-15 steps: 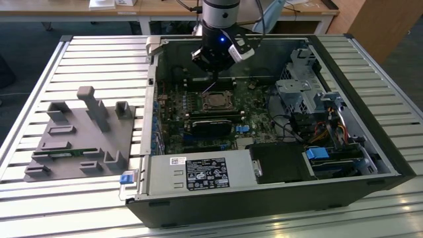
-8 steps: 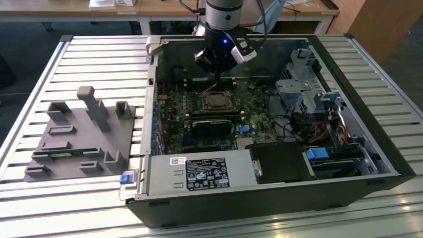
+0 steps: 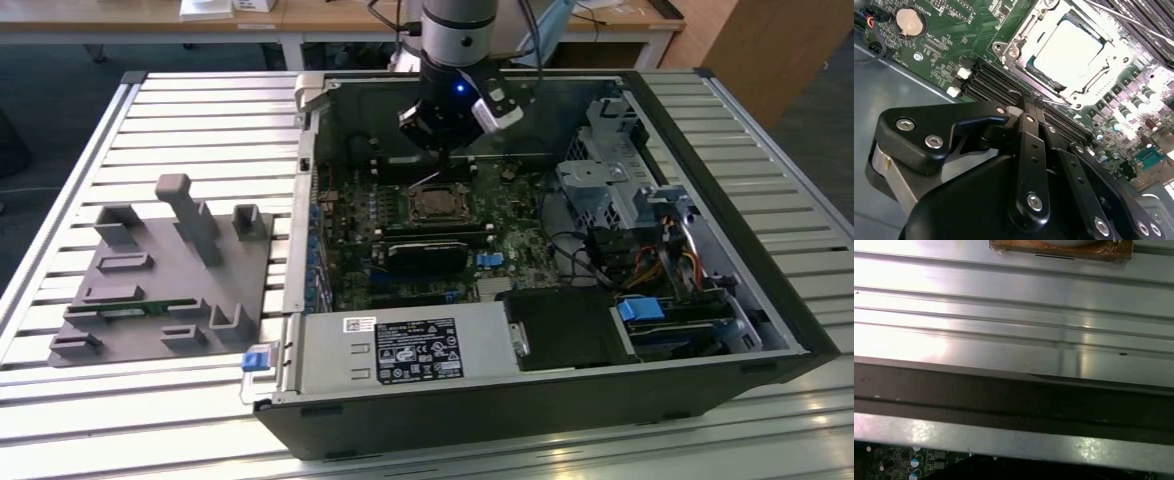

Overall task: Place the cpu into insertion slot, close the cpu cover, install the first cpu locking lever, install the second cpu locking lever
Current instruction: 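Install the first cpu locking lever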

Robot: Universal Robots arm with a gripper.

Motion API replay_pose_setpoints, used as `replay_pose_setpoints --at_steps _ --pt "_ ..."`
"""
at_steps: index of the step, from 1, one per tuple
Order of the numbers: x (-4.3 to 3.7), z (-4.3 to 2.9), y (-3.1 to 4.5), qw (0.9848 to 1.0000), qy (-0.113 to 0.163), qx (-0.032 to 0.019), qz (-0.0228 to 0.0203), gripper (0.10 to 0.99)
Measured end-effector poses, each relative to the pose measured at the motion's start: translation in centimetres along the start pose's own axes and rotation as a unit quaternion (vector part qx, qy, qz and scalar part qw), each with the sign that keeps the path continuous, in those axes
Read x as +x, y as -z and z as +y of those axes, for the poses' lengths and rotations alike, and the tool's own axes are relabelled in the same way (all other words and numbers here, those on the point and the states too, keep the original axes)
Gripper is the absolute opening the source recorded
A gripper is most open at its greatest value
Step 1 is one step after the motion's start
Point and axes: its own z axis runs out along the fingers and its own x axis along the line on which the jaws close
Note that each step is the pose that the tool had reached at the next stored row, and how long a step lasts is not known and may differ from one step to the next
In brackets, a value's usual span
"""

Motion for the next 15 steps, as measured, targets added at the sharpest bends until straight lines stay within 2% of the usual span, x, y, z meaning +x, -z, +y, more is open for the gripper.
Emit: replay_pose_setpoints --at_steps 15 --pt "-0.74 -0.05 -1.63 1.0 -0.001 0.0 0.0001 0.106"
